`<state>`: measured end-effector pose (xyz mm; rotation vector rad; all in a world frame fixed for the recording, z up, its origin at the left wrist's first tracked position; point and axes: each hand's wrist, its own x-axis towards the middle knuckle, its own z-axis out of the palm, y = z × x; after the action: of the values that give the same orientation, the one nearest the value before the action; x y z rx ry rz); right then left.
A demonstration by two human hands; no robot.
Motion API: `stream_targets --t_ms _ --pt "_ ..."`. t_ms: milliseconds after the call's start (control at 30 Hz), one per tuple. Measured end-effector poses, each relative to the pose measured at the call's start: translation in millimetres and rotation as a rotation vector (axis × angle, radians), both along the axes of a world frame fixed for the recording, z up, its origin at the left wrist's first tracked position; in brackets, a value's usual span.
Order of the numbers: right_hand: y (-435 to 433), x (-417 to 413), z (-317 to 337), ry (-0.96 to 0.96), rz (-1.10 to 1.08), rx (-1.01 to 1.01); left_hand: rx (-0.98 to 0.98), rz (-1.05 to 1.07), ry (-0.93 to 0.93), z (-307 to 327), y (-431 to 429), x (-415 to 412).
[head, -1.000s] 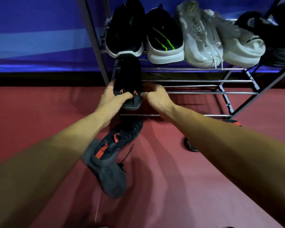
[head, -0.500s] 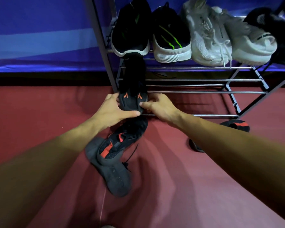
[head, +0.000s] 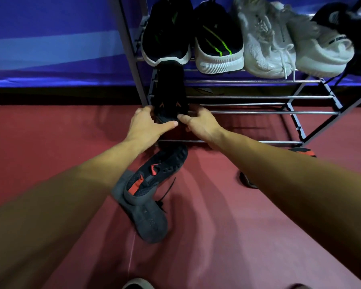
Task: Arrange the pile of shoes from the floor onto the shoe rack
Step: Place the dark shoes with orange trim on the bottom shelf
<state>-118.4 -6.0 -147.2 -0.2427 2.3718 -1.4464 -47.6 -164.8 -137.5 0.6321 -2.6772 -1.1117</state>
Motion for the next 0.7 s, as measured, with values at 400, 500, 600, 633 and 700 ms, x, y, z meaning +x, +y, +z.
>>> stream_targets --t_ms 400,500,600,633,700 --pt "7 84 -26 -0.099 0.282 0.34 -0.072 -0.145 -0.359 -42 -13 86" --pt "-1 112 -39 -0.099 0.41 0.436 -0.091 -0.133 -0.447 -55 -21 110" --pt "-10 134 -61 -0.126 0.493 0.522 -0.106 -0.097 -0.515 -70 -32 130" --pt "-13 141 -70 -0.129 0.518 0.553 -0.113 -0.089 -0.521 -73 -34 135" --pt "-15 153 -86 -0.142 0.554 0.613 -0.142 -0.081 -0.507 -79 -36 142"
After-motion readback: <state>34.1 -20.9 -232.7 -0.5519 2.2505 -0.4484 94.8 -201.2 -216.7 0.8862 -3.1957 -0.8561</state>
